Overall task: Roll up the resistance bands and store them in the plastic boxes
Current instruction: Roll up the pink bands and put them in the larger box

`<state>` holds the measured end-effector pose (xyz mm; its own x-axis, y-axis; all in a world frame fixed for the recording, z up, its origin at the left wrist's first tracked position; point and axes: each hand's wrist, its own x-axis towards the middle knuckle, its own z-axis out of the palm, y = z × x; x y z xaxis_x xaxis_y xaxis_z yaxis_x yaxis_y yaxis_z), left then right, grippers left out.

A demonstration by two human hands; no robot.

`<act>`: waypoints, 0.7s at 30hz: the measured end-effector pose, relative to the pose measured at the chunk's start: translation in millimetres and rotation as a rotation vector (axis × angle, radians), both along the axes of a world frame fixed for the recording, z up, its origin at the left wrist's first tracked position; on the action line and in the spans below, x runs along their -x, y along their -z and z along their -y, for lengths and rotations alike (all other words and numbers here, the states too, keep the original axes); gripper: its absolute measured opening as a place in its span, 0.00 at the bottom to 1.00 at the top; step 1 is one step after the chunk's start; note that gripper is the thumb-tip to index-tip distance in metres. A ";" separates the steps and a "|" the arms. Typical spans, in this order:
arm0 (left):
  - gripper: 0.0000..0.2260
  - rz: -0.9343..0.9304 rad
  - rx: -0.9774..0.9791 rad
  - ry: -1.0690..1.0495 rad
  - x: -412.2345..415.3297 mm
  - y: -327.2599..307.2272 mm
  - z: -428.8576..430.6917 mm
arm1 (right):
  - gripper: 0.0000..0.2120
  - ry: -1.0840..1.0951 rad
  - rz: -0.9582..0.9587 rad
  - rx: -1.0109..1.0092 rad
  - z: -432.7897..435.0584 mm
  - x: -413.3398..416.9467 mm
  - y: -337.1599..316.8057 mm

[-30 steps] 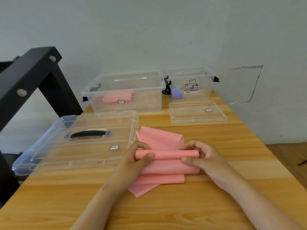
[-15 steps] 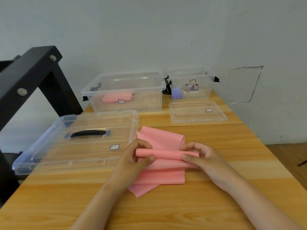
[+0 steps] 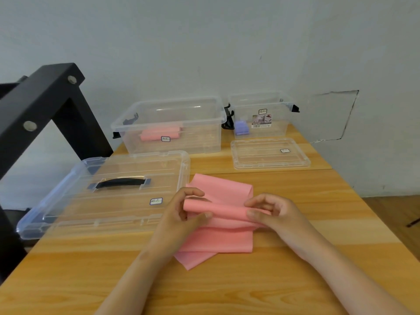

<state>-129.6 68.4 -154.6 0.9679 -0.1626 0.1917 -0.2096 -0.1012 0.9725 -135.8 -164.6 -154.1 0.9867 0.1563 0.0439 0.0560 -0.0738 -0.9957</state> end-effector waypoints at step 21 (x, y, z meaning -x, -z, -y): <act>0.09 0.048 -0.035 -0.070 0.9 -1.6 0.3 | 0.09 0.026 0.016 -0.017 -1.1 4.1 -6.4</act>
